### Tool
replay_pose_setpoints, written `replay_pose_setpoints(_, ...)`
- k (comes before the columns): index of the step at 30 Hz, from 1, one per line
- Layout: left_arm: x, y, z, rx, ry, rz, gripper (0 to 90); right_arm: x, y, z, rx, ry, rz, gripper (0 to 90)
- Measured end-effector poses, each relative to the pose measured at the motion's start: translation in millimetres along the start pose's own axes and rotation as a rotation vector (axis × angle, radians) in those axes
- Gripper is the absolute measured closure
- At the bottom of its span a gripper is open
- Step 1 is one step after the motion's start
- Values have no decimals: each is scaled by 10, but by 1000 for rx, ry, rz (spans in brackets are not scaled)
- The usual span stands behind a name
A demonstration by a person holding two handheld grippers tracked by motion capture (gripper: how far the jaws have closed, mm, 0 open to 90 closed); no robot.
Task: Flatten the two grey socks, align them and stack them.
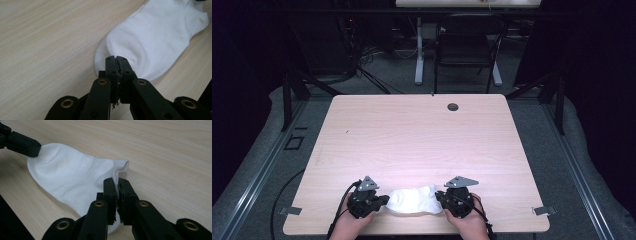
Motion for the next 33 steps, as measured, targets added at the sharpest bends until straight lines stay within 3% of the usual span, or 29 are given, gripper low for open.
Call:
replay_pose_setpoints(5,15,15,11,-1,5,-4,873,38,-21,51,-5,15,11,847)
replay_pose_setpoints(8,13,27,-8,5,2,-10,813,26,-17,43,-5,-3,5,792)
replay_pose_setpoints(12,-91,13,-119,22,-59,-25,772,-40,-20,-26,-4,-59,13,736)
replay_pose_setpoints(14,-158,-33,-189,45,-98,-22,774,-75,-2,-74,-13,-81,6,752)
replay_pose_setpoints(16,-185,-74,-215,56,-106,-12,774,-100,37,-99,-22,-94,-10,781)
replay_pose_setpoints(23,-61,-128,-49,67,-44,5,754,-40,55,55,-5,-38,-53,803)
replay_pose_setpoints(28,25,-122,50,46,-6,33,711,31,8,167,-1,-1,-40,808)
replay_pose_setpoints(33,42,-107,65,49,-2,33,700,69,-10,229,5,11,-42,815)
Point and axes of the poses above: each handheld gripper's, and its own axes: z roughly forward along the jaws, x roughly out of its underside, y roughly to its left, the point moved 10 cm from there along z, roughly forward along the jaws, and after that the axes turned 8 degrees about -z, right-handed, at the moved point
